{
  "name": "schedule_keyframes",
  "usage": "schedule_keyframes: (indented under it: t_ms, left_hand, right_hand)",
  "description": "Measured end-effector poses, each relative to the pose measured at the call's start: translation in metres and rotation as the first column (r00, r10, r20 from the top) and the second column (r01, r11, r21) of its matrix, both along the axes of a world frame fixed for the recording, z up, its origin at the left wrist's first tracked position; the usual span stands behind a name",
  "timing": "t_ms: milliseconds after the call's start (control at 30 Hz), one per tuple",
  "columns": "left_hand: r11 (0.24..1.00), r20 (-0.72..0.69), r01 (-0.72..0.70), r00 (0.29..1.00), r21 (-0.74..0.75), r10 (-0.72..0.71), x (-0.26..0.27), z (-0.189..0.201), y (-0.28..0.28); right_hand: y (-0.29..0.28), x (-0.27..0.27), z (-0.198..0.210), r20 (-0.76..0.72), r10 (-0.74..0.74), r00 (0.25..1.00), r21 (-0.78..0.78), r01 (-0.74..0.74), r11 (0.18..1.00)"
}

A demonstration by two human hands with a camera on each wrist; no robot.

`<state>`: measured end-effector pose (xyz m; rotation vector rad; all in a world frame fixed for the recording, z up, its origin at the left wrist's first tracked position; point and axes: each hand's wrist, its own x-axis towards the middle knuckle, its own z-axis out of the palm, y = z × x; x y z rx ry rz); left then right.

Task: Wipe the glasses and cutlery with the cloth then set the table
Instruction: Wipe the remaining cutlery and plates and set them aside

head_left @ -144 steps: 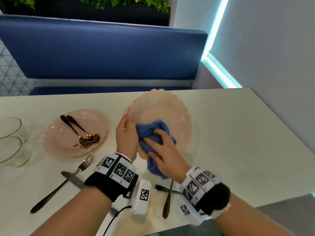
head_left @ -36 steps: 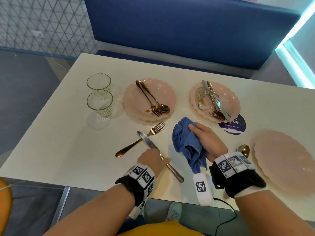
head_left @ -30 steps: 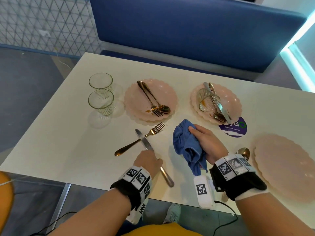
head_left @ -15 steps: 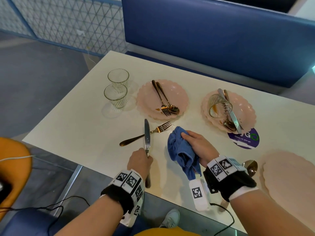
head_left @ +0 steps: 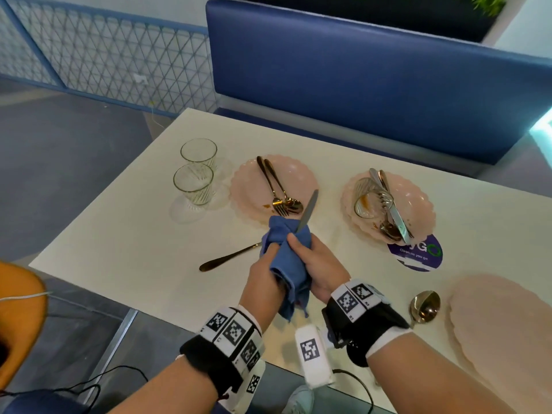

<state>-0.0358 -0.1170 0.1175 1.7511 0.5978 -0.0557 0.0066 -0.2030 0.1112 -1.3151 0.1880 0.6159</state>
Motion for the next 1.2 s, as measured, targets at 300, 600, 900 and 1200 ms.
schedule_keyframes:
  t_ms: [300, 600, 900, 1200]
  left_hand:
    - [0.676, 0.026, 0.421, 0.838, 0.605, -0.544, 0.003, 0.026, -0.01]
    - [0.557, 0.063, 0.441, 0.742, 0.704, -0.667, 0.016, 0.039, -0.021]
    - [0.751, 0.235, 0.443, 0.763, 0.489, -0.602, 0.026, 0.032, -0.055]
    - [0.771, 0.111, 0.636, 0.763, 0.046, -0.636, 0.012, 0.019, -0.077]
  right_hand:
    - [-0.044, 0.057, 0.018, -0.001, -0.379, 0.926, -0.124, 0.376, 0.918]
    - [-0.103, 0.074, 0.03, 0.33, -0.368, 0.869, -0.443, 0.487, 0.753]
    - [-0.135, 0.036, 0.025, 0.065, -0.45, 0.891, 0.006, 0.451, 0.893]
    - [-0.172, 0.034, 0.034, 0.098, -0.728, 0.678, 0.161, 0.712, 0.684]
